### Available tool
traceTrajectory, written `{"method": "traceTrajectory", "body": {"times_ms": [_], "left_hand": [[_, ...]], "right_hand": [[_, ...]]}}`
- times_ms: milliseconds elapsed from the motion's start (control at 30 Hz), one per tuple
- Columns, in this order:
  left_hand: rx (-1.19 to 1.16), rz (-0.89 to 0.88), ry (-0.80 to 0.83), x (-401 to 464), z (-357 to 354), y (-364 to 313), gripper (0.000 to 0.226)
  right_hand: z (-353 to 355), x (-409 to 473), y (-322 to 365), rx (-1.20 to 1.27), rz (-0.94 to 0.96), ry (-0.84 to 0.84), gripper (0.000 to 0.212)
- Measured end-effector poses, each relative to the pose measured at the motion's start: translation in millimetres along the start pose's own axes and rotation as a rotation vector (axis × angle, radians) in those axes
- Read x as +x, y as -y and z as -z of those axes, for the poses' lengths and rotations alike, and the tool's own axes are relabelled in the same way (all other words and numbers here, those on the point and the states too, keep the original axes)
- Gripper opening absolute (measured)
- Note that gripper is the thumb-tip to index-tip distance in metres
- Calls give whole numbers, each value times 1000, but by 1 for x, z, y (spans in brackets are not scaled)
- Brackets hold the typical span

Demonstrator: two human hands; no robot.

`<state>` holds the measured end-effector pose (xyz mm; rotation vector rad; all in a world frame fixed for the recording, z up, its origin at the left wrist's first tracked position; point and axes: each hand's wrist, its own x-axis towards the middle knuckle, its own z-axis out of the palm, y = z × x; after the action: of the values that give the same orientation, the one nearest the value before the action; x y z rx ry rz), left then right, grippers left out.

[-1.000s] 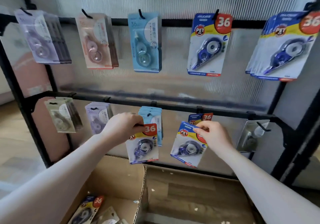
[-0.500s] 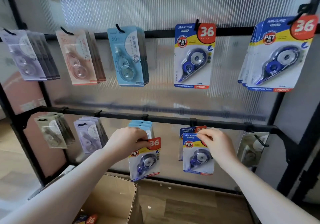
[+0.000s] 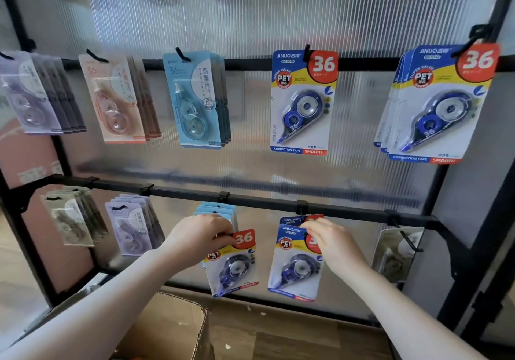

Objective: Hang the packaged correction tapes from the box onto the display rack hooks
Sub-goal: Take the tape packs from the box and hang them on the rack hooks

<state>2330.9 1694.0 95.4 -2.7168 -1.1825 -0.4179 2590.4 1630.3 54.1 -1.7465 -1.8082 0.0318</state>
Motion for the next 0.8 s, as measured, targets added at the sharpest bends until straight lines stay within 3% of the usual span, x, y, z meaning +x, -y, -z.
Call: {"method": "traceTrajectory", "body": {"times_ms": [433,800], "left_hand": [[-20,-21,28,-1,-3,5,32],[-71,-61,-4,13,1,-13,28]], "right_hand": [[-4,27,-7,-248,-37,65,45],[9,10,-20,-277,-88,-17,42]]}}
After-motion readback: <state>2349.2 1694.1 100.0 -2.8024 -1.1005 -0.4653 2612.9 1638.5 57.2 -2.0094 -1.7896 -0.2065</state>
